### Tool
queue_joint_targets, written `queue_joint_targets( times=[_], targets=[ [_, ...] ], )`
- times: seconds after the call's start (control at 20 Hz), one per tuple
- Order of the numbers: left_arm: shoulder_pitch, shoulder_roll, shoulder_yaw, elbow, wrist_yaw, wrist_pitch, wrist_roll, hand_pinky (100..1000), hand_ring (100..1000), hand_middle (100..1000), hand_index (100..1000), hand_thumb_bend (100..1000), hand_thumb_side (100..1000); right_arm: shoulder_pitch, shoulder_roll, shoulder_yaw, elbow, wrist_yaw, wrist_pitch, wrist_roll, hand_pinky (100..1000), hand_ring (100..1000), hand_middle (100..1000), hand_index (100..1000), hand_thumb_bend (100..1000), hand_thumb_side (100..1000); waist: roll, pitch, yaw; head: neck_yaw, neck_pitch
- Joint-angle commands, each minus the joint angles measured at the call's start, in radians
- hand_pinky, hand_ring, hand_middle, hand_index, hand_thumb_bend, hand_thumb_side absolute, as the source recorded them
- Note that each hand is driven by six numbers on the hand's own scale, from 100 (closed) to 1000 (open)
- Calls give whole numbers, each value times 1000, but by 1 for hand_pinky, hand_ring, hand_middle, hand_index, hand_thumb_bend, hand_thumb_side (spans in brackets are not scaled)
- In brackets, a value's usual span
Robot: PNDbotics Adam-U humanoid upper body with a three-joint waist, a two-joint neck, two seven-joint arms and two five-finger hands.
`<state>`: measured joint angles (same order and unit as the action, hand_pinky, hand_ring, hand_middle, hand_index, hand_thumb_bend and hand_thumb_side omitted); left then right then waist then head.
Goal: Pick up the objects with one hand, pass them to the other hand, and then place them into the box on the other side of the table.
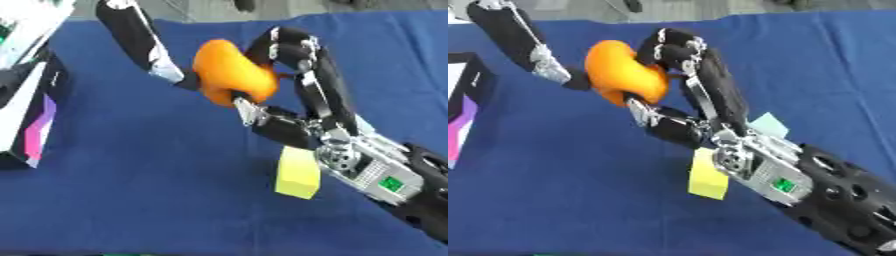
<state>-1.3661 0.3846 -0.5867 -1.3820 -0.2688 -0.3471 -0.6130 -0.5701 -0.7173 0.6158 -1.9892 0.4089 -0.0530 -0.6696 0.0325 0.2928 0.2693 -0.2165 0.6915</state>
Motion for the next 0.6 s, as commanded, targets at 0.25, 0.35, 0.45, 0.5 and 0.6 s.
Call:
queue_joint_targets(
  times=[0.25, 0.35, 0.45, 0.5, 0.6],
  targets=[
    [-11, -9, 3, 35, -60, -26, -24, 858, 1000, 744, 858, 602, 241, -16, -23, -10, -11, 4, -23, -15, 409, 392, 508, 519, 100, 100, -4, -14, 3, 3, -10],
    [-7, -15, 3, 49, -63, -35, -28, 864, 1000, 741, 856, 581, 251, -18, -24, -8, -11, 8, -28, -15, 408, 393, 508, 519, 100, 100, -5, -14, 3, 3, -9],
    [-5, -20, 0, 55, -48, -43, -34, 874, 1000, 732, 850, 540, 262, -15, -24, -8, -11, 13, -27, -13, 403, 390, 508, 520, 100, 100, -6, -13, 4, 1, -8],
    [-3, -21, -1, 57, -33, -45, -37, 879, 1000, 724, 847, 509, 268, -12, -24, -6, -11, 14, -25, -12, 401, 389, 508, 520, 100, 100, -6, -13, 4, -1, -7],
    [0, -23, -4, 57, -1, -47, -42, 886, 1000, 706, 844, 454, 286, -9, -24, -4, -11, 16, -21, -11, 397, 387, 508, 520, 100, 100, -6, -11, 4, -5, -8]
  ],
)
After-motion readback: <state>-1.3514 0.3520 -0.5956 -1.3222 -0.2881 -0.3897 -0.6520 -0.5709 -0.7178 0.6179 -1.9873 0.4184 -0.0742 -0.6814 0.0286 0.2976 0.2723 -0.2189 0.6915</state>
